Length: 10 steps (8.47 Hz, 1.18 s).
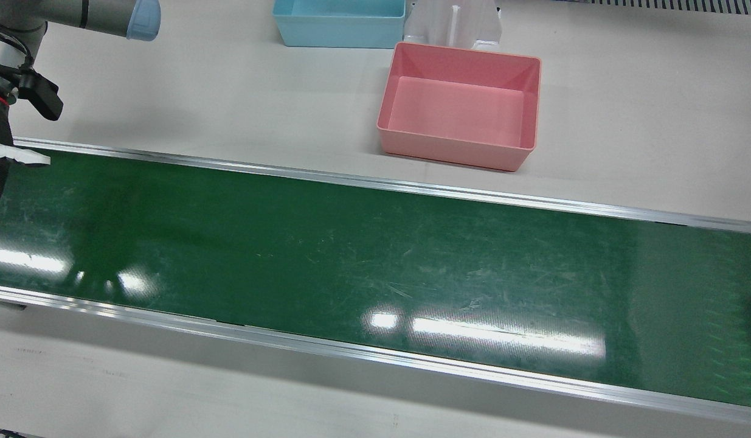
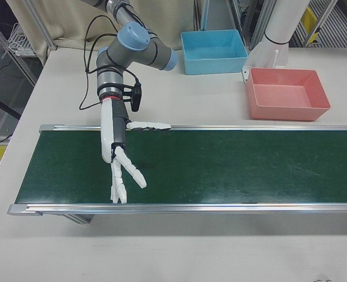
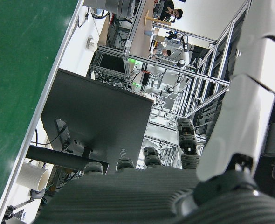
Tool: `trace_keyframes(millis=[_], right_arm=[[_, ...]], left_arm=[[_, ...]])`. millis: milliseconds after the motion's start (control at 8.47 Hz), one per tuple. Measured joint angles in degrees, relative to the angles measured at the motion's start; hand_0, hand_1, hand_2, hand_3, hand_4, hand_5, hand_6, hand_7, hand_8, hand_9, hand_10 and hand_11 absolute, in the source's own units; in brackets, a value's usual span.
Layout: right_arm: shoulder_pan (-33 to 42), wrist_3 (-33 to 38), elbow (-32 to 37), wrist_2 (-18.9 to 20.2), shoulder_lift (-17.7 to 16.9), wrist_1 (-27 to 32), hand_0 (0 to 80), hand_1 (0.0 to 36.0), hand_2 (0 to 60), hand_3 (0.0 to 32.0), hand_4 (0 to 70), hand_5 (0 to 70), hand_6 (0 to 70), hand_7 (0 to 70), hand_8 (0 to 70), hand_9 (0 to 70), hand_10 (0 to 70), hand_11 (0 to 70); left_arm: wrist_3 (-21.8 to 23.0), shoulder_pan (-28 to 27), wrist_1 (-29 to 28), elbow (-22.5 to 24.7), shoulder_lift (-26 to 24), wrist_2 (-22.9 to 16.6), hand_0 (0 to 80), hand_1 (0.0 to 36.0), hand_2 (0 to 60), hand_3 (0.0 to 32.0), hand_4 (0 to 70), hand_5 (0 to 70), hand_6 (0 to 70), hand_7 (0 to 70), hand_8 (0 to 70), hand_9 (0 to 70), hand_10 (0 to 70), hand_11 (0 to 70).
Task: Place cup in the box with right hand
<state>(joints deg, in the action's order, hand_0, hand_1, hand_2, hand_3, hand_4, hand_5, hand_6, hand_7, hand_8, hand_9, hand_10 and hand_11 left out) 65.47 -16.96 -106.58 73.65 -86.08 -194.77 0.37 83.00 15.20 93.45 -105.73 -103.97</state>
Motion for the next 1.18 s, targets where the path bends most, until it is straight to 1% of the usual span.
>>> trace_keyframes(millis=[1181], right_arm=[[-0.6, 0.0, 0.1, -0.1, 0.9, 0.0, 49.2, 19.1, 7.4, 0.0, 0.0, 4.6, 3.6, 10.2, 0.1, 3.0, 0.0, 0.0]], left_arm=[[0.0, 0.0, 0.0, 0.1, 0.0, 0.0, 0.0, 0.0, 0.0, 0.0, 0.0, 0.0, 0.0, 0.0, 0.0, 0.0, 0.0, 0.0]])
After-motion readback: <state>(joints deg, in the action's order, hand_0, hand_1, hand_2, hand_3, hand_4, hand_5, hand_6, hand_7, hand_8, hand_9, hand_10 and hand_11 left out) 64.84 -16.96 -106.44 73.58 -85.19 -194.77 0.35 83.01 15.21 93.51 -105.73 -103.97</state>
